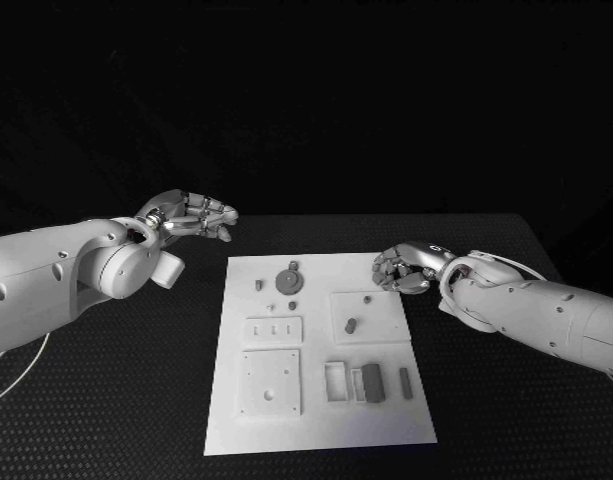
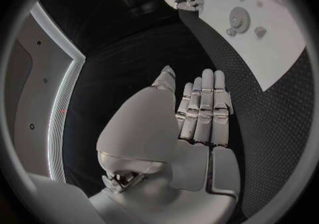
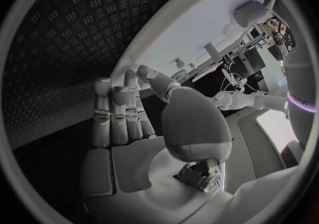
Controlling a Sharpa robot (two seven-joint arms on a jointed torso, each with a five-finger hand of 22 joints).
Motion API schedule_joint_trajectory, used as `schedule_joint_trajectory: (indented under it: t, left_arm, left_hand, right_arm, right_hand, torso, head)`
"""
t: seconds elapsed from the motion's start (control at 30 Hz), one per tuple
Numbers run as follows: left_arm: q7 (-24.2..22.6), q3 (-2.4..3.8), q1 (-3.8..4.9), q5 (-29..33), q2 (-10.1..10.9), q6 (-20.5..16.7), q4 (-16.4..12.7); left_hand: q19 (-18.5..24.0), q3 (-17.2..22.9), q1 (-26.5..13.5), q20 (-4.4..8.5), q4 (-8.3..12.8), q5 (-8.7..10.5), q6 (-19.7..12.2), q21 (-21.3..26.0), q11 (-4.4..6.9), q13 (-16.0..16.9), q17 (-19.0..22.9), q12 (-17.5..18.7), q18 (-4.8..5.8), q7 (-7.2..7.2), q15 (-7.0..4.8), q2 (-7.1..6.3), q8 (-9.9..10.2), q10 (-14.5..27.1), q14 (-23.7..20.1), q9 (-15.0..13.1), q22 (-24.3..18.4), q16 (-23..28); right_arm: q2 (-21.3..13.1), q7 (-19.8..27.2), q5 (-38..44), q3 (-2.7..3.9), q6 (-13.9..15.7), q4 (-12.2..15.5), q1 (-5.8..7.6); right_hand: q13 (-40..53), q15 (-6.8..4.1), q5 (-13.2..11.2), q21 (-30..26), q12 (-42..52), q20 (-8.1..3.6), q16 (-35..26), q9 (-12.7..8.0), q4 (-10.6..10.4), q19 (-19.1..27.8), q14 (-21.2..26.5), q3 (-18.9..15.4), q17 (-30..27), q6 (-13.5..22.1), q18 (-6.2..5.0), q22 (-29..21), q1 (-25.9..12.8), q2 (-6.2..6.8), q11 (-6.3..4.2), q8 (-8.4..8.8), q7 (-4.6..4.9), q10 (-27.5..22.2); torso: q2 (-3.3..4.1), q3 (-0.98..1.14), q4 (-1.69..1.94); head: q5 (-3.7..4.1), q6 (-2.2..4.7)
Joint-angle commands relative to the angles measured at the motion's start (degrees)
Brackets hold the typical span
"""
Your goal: Assemble the parts on the task board
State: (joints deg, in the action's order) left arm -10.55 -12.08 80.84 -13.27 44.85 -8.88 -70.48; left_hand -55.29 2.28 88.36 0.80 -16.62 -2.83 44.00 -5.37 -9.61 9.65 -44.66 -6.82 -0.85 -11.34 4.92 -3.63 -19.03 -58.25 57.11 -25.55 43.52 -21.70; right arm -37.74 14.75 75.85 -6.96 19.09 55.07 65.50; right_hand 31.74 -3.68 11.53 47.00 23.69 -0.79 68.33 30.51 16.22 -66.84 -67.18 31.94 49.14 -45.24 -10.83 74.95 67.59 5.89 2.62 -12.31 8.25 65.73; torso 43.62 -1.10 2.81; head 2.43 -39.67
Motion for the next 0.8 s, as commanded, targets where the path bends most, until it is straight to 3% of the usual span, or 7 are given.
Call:
schedule_joint_trajectory:
  t: [0.03, 0.8]
  left_arm:
    - [-0.6, 0.03, 0.02, -0.1, -0.1, 0.8, -0.1]
    - [-0.3, 0.03, 0.03, -0.2, 0.0, 0.9, -0.2]
  left_hand:
    - [-0.2, 0.1, -0.5, 0.04, -0.1, -0.08, -0.2, 0.4, -0.12, 0.1, -0.1, 0.2, -0.12, 0.05, -0.03, 0.04, 0.2, -0.4, 0.3, -0.1, 0.1, 0.3]
    - [-0.3, 0.1, -0.5, 0.04, -0.1, -0.08, -0.2, 0.4, -0.15, 0.1, -0.1, 0.3, -0.12, 0.00, -0.03, 0.04, 0.3, -0.4, 0.3, -0.1, 0.1, 0.4]
  right_arm:
    - [0.2, 0.2, 1.1, -0.01, -0.6, -0.3, -0.04]
    - [0.6, 0.8, 0.9, -0.03, -0.7, -0.4, -0.08]
  right_hand:
    - [1.3, -0.35, 0.2, 0.3, 0.5, -0.24, 0.3, -0.1, 0.3, -0.1, -0.2, -0.3, -0.1, -0.5, -4.17, 1.1, 0.3, -0.08, -0.38, -0.47, -0.09, -0.5]
    - [2.8, -0.30, 0.2, 0.4, 0.8, -0.17, 0.3, 0.0, 0.1, 0.0, -0.1, -0.2, -0.3, -1.1, -4.17, 1.1, -0.1, -0.63, -0.32, -1.02, 0.00, -0.9]
  torso:
    - [0.01, -0.02, -0.02]
    - [-0.03, -0.07, -0.04]
  head:
    - [0.04, -0.05]
    - [-0.11, -0.43]
